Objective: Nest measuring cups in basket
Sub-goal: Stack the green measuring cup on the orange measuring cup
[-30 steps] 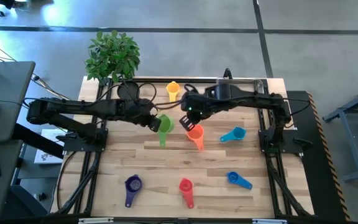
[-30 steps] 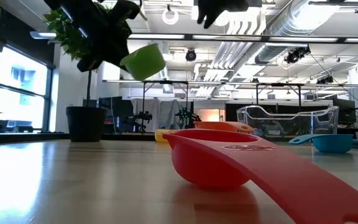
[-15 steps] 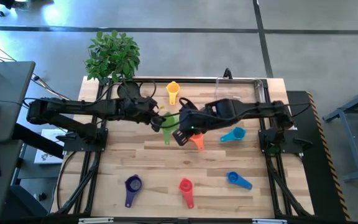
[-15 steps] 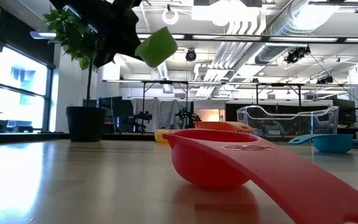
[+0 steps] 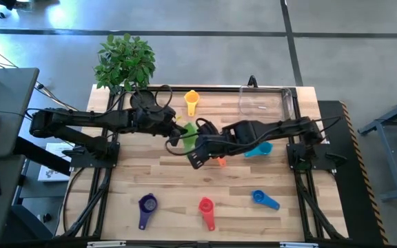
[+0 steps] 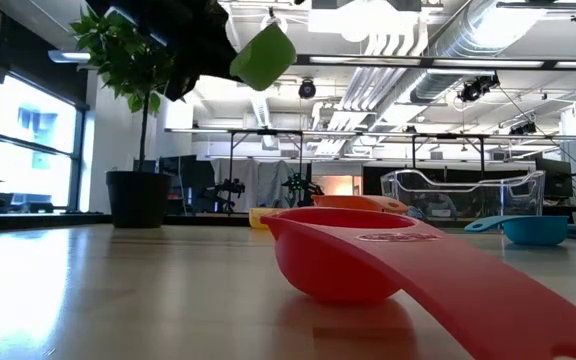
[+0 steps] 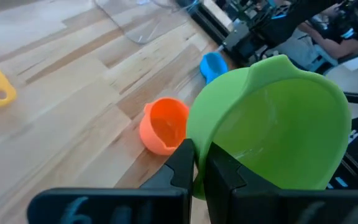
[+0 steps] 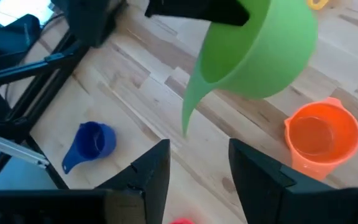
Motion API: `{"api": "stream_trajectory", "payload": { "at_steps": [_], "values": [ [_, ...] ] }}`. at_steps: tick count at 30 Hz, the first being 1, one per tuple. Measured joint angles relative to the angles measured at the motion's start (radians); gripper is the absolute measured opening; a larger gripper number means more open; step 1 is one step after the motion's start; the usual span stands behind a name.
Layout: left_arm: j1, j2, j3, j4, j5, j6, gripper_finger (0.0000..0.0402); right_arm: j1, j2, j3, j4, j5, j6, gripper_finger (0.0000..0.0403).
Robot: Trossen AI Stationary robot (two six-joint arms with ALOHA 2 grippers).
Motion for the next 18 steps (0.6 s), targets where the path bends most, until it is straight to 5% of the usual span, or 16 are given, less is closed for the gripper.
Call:
{"api": "stream_trajectory", "payload": {
  "at_steps": [18],
  "values": [
    [0.002,0.000,0.000,0.131,0.009,-0.053,0.0010,0.006,0.063,0.000,0.009,0.102,-0.017,0.0156]
  ]
}}
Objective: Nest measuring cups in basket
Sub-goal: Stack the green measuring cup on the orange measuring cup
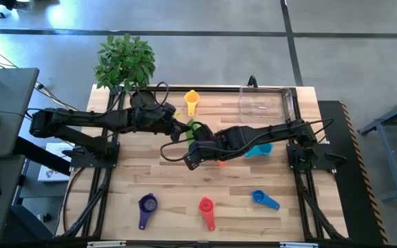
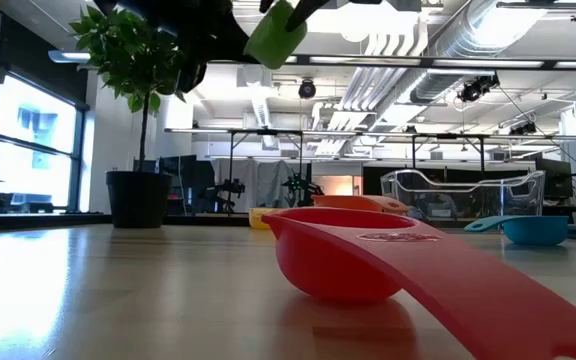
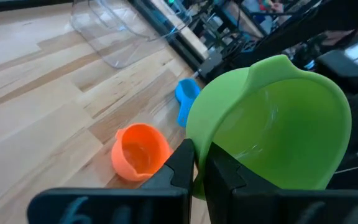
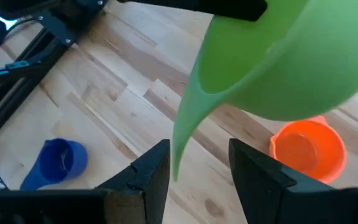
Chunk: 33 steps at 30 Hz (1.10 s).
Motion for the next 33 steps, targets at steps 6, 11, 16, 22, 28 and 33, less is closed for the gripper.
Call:
{"api": "stream_trajectory", "payload": {
  "at_steps": [6,11,16,22,28,33],
  "values": [
    [0.000,0.000,0.000,0.015,-0.001,-0.002,0.0010,0.000,0.008,0.000,0.013,0.028,0.004,0.0155],
    [0.000,0.000,0.000,0.036,-0.002,-0.015,0.0010,0.000,0.007,0.000,0.014,0.037,0.017,0.0119],
    [0.001,0.000,0.000,0.051,-0.007,-0.003,0.0010,-0.003,0.012,0.000,0.020,0.030,0.017,0.0050],
    [0.001,0.000,0.000,0.060,-0.004,0.045,0.0012,-0.003,0.012,0.000,0.033,0.022,0.018,0.0013],
    [0.000,0.000,0.000,0.061,0.001,0.061,0.0036,-0.002,0.012,0.000,0.029,0.019,0.021,0.0005],
    [0.002,0.000,0.000,0.063,0.044,0.114,0.0063,-0.002,0.012,0.000,0.028,0.018,0.028,0.0003]
  ]
}}
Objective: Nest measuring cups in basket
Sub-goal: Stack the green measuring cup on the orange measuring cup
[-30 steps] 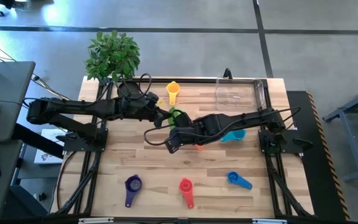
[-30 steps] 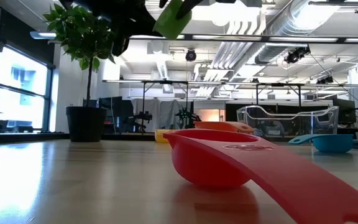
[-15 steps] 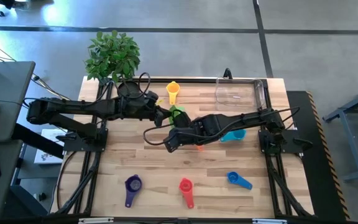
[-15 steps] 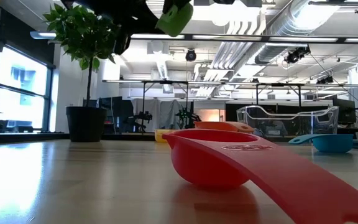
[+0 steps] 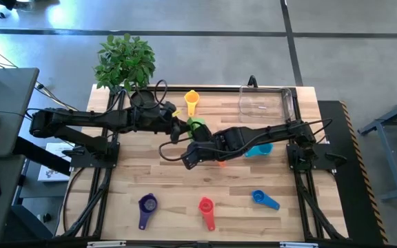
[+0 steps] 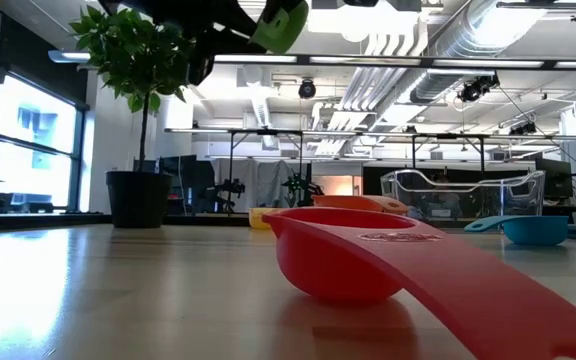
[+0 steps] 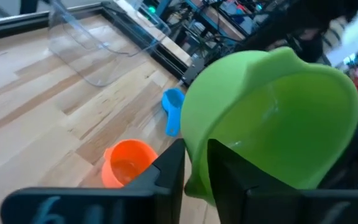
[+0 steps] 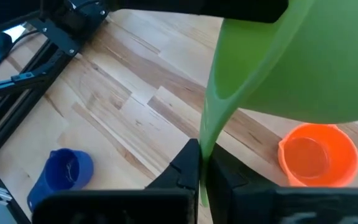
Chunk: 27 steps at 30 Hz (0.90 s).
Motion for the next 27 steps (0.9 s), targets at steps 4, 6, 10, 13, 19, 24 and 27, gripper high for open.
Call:
{"api": "stream_trajectory", "payload": {
  "at_steps": [4,6,10,13,19,24,27],
  "values": [
    [0.000,0.000,0.000,0.017,0.040,0.050,0.0091,0.001,0.000,0.000,-0.011,-0.009,0.015,0.0002],
    [0.000,0.000,0.000,0.025,0.053,0.043,0.0106,0.000,0.000,0.000,-0.027,-0.020,0.019,0.0002],
    [0.000,0.000,0.000,0.055,0.083,0.043,0.0132,0.001,-0.008,0.000,-0.093,-0.024,0.038,0.0001],
    [0.000,0.000,0.000,0.067,0.087,0.043,0.0143,0.001,-0.031,0.000,-0.144,-0.026,0.042,0.0001],
    [0.007,0.000,0.000,0.107,0.092,0.043,0.0145,0.000,-0.087,0.000,-0.264,0.012,0.029,0.0000],
    [0.011,0.000,0.000,0.132,0.090,0.043,0.0146,-0.006,-0.134,0.000,-0.346,0.041,-0.049,0.0000],
    [0.014,0.000,0.000,0.129,0.088,0.041,0.0147,-0.028,-0.167,0.000,-0.386,0.050,-0.115,0.0000]
  ]
}}
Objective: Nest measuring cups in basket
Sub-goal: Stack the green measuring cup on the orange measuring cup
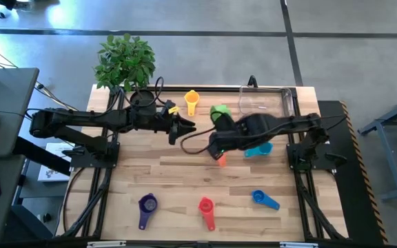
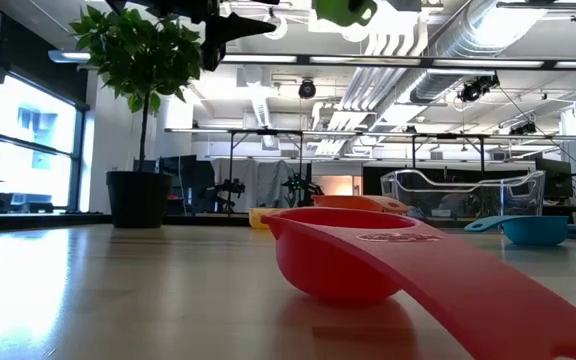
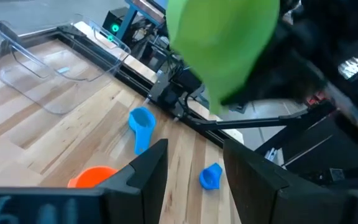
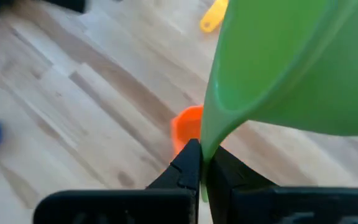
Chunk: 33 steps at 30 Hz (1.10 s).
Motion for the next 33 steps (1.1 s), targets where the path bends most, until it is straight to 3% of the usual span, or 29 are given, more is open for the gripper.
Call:
{"api": "stream_trajectory", "payload": {
  "at_steps": [6,12,24,33],
  "values": [
    [0.002,0.000,0.000,0.000,-0.002,-0.021,0.0144,-0.067,-0.068,-0.057,-0.019,0.002,-0.136,0.0000],
    [0.003,0.000,0.000,0.001,-0.006,-0.025,0.0143,-0.147,-0.213,-0.335,0.110,-0.083,-0.196,0.0000],
    [0.003,0.000,0.000,0.002,-0.025,-0.025,0.0143,-0.238,-0.631,-1.053,0.940,-0.444,-0.224,0.0000],
    [0.003,0.000,0.000,0.002,-0.042,-0.027,0.0143,-0.243,-0.699,-1.467,1.643,-0.677,-0.111,0.0000]
  ]
}}
